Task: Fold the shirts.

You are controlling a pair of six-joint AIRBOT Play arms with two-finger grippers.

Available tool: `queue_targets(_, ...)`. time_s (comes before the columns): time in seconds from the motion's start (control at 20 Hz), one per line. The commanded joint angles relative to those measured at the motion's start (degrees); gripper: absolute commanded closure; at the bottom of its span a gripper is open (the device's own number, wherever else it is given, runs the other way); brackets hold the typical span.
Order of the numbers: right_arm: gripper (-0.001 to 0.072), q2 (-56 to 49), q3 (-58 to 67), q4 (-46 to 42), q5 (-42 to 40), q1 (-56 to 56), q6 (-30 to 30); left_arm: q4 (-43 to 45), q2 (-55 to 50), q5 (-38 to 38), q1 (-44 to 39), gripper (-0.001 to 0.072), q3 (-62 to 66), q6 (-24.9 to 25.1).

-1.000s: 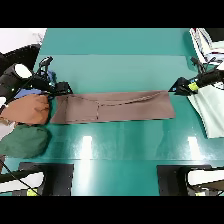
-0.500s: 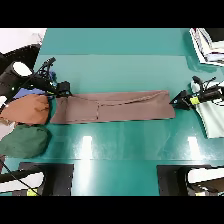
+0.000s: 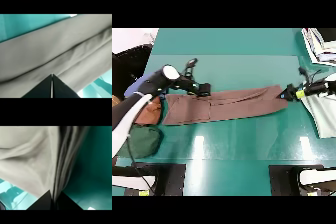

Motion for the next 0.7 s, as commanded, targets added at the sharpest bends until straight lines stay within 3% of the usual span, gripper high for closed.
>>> queue_targets(0.0,0.0696,5.64,7.08,0.96,4.5,1.51,3.37,-1.2,-7.89,0.52,-6.43,0.068,7.37,-0.33)
queue_targets(0.35,0.0697,10.1,20.9,5.07,5.09,12.76,6.67,-3.69,-18.38,-0.13,-12.76,0.068,17.57,-0.74)
queue_targets(0.65,0.0696,6.84,29.16,8.33,4.22,22.08,6.67,-2.93,-19.47,-0.2,-13.05,0.068,18.12,-1.31)
